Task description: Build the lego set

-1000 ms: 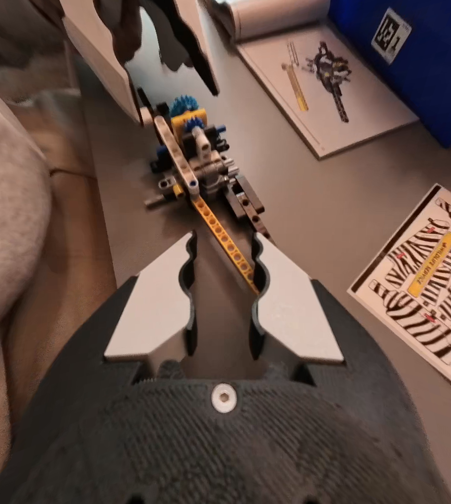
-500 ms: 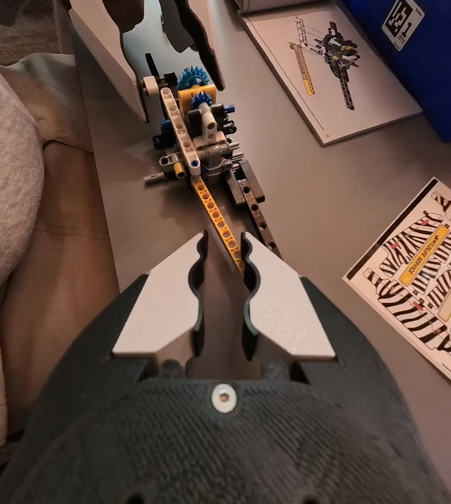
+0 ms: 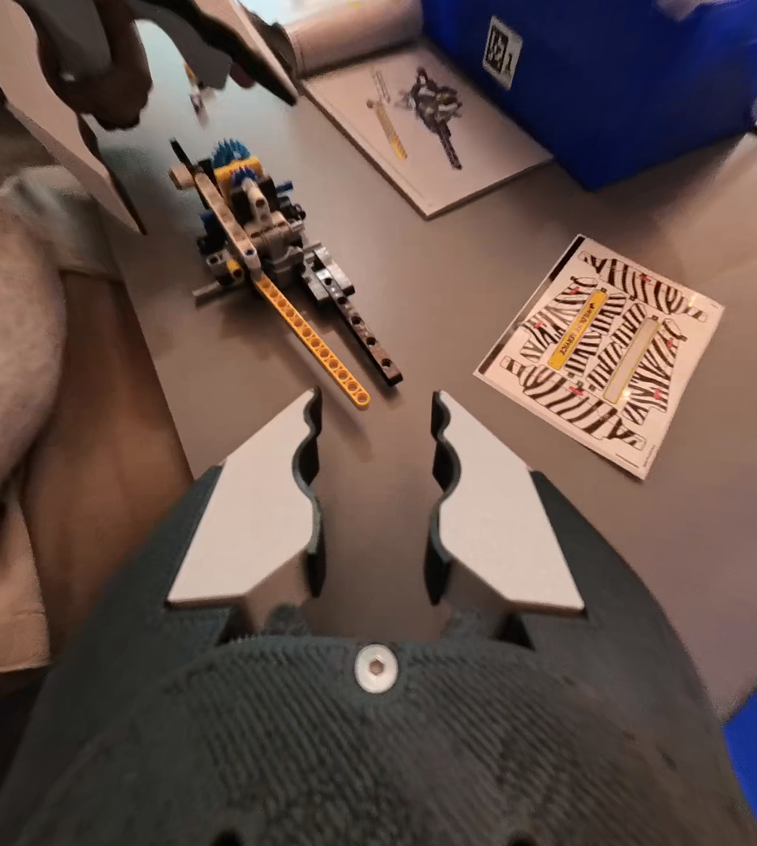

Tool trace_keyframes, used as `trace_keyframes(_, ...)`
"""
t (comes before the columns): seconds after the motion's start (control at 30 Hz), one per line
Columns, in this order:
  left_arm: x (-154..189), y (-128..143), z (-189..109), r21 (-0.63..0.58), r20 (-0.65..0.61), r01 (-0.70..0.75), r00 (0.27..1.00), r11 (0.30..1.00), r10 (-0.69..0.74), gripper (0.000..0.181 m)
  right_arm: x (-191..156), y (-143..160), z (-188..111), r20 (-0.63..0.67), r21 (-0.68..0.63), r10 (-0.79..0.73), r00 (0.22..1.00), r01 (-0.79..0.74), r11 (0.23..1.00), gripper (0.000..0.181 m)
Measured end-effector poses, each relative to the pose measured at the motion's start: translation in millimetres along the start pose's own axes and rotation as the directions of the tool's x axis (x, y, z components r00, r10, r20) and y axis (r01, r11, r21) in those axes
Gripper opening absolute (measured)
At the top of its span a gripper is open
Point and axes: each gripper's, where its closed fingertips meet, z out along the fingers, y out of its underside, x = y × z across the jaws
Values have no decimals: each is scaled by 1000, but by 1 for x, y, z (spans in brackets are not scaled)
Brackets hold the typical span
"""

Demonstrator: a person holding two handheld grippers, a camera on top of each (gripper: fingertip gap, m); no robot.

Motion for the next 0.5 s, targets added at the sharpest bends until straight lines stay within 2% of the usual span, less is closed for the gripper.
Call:
trace_keyframes(0.03, 1, -2, 2, -10, -14, -12, 1000, 1000, 11, 108, -2, -3, 0, 10, 19, 6, 1000, -6, 1000, 47)
trace_keyframes(0.17, 1, -4, 20, -87, -26, -111, 994, 990, 110, 104, -18, -10, 20, 32, 1, -68, 997, 68, 998, 45)
trace_keyframes(0.3, 8, -4, 36, -149, -101, -168, 983, 974, 154, 95, -35, -14, 39, 42, -31, -146, 988, 147, 989, 44)
trace_keyframes(0.4, 7, 3, 41, -211, -115, -199, 977, 957, 177, 84, -46, -26, 47, 64, 7, -158, 985, 158, 987, 43)
trace_keyframes(0.5, 6, 5, 37, -222, -98, -181, 982, 958, 163, 84, -51, -28, 51, 64, 5, -177, 982, 177, 984, 43)
